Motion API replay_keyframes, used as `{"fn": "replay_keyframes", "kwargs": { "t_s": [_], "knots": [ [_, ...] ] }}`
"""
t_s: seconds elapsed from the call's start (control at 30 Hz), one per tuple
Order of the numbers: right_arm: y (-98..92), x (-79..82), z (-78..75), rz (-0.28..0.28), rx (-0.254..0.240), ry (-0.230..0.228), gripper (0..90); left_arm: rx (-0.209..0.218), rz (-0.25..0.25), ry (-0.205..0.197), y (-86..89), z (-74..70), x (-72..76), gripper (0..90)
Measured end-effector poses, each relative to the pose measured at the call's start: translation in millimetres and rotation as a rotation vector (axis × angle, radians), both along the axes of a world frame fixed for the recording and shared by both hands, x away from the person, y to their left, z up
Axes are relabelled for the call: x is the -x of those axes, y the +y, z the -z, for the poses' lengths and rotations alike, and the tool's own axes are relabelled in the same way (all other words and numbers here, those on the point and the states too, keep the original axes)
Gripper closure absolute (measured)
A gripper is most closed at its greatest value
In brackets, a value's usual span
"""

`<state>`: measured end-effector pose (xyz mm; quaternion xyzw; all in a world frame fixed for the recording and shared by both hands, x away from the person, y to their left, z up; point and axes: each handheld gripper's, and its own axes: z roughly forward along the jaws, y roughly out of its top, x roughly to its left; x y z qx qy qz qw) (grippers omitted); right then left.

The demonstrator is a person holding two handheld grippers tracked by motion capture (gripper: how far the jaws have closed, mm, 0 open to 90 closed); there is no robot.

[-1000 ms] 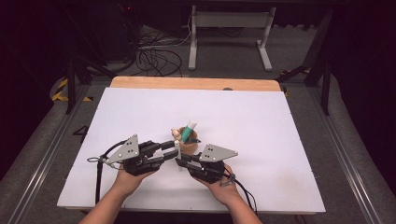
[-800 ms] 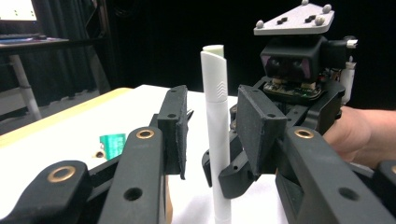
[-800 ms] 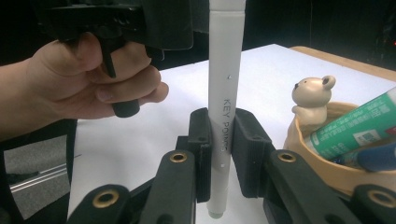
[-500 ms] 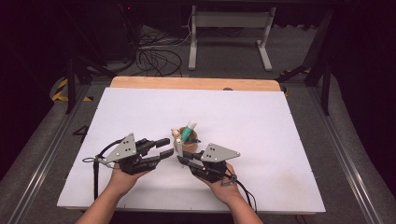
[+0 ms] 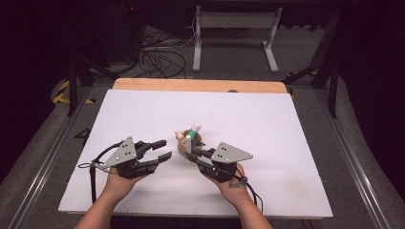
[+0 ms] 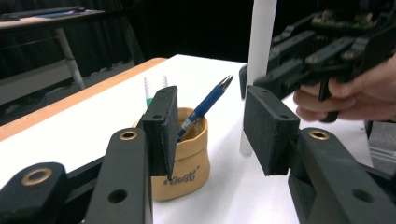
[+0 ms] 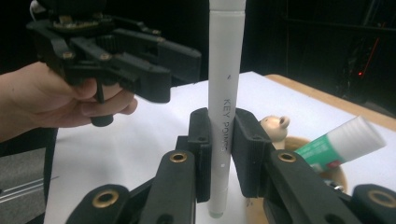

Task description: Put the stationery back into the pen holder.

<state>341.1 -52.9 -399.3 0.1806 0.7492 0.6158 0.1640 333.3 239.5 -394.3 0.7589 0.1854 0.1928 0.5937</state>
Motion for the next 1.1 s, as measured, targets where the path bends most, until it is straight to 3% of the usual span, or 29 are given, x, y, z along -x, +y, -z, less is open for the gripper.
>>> {"fn": "replay_keyframes", "kwargs": {
  "t_s": [0.2, 0.53, 0.77, 1.1],
  "knots": [
    [-4.7, -3.6, -8.4, 0.025, -0.025, -0.021, 78.8, -0.037, -0.033, -0.011, 5.2, 1.5, 0.2, 51.7],
    [-13.5, -13.7, -21.2, 0.077, -0.074, -0.073, 78.8, -0.058, -0.064, -0.009, 6.9, 4.8, -1.4, 47.1],
    [-14.2, -24.4, -20.1, 0.108, -0.108, -0.094, 78.8, -0.071, -0.089, -0.012, 10.5, 6.5, -1.5, 45.3],
    [-15.5, -40.6, -9.0, 0.155, -0.104, -0.104, 78.7, -0.073, -0.098, -0.011, 12.7, 6.5, -1.1, 42.2]
  ]
}}
